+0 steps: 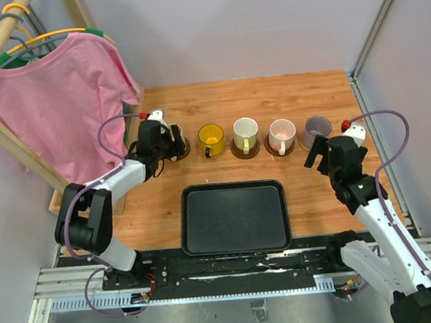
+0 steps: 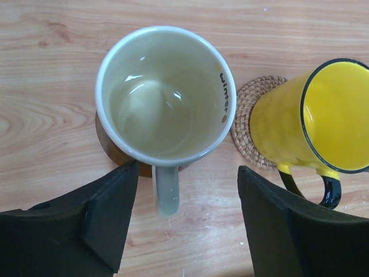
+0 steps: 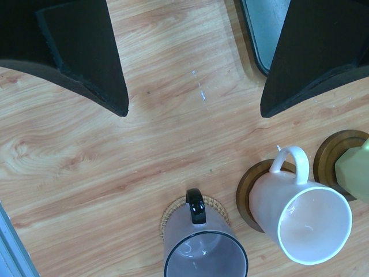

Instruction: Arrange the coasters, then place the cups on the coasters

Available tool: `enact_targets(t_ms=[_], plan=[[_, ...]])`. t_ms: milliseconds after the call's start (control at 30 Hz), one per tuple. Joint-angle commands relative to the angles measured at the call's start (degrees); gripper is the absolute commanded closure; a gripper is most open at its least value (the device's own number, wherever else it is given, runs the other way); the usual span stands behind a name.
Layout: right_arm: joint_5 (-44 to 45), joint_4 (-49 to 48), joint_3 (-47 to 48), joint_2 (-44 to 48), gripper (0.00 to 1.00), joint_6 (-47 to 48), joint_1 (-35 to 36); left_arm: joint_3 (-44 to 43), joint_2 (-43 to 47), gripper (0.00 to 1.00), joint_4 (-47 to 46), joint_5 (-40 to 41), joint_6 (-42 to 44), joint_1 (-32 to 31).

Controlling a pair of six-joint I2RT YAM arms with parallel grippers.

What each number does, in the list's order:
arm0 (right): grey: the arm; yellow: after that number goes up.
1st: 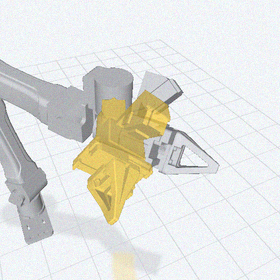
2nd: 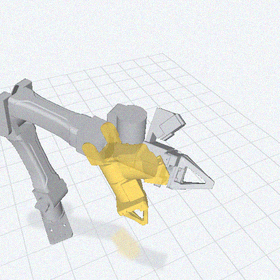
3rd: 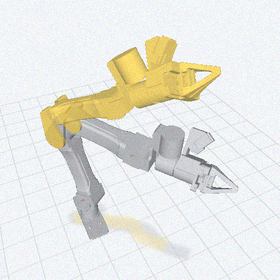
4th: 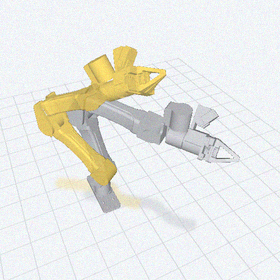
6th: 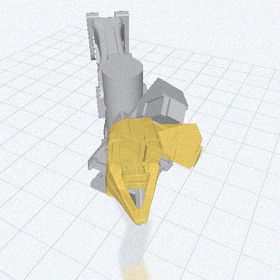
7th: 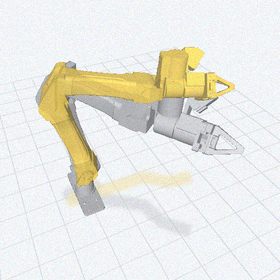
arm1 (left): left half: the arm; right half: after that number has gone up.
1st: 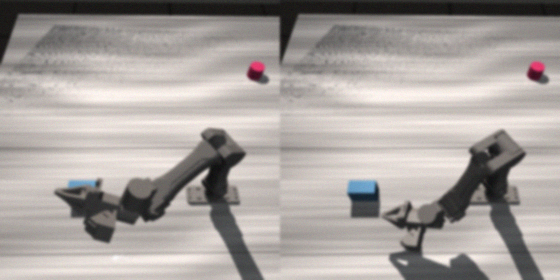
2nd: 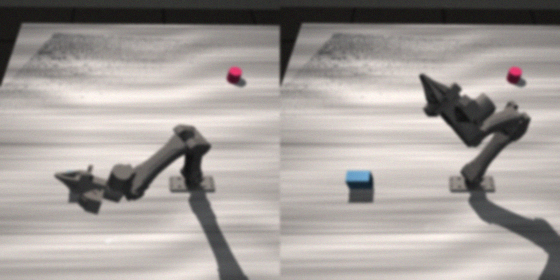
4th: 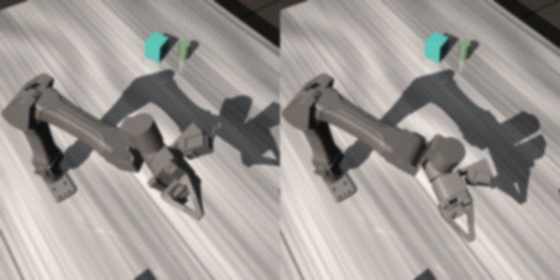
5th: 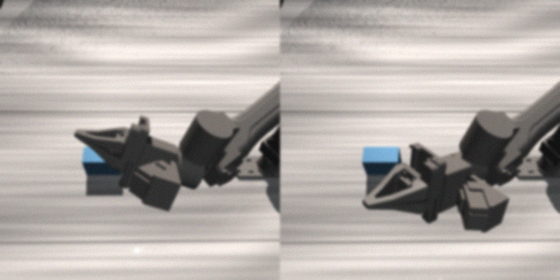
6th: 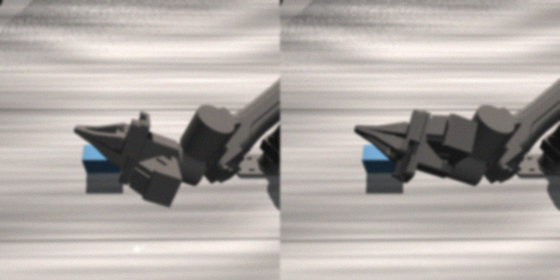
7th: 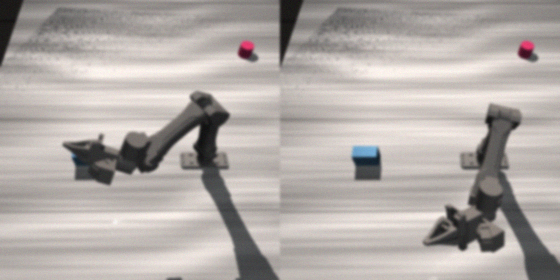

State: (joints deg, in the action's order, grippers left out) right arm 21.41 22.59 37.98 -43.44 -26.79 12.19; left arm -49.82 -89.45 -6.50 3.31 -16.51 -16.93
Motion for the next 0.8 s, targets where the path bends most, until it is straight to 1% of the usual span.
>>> enact_targets(t_ms=[0, 367, 533, 633, 667, 700, 767], plan=[[-0.41, 0.57, -0.32, 0.47, 0.02, -0.7, -0.72, -1.59, 2.28, 0.25, -0.4, 0.31, 0.68, 0.4], [-0.6, 1.26, -0.6, 1.9, 0.02, -0.76, -0.75, -0.88, 8.09, 0.15, 4.57, 3.45, 0.7, 0.4], [-0.09, 1.41, -0.26, 2.41, 0.02, -0.4, -0.72, 0.85, 13.58, 0.11, 7.5, 4.62, -0.48, 0.43], [1.02, 1.25, 0.56, 2.15, 0.02, -0.03, -0.7, 1.83, 17.64, 0.08, 10.14, 7.35, -2.02, 0.41], [1.64, 1.02, 0.99, 1.78, 0.02, 0.24, -0.73, 2.1, 19.05, 0.03, 11.04, 8.27, -2.6, 0.41], [2.29, 0.98, 1.53, 1.19, 0.02, 0.67, -0.71, 2.33, 20.4, 0.01, 11.89, 8.94, -3.03, 0.43], [3.39, 0.49, 2.71, -0.44, 0.02, 1.7, -0.84, 2.66, 22.91, 0.0, 14.01, 10.0, -4.13, 0.41]])
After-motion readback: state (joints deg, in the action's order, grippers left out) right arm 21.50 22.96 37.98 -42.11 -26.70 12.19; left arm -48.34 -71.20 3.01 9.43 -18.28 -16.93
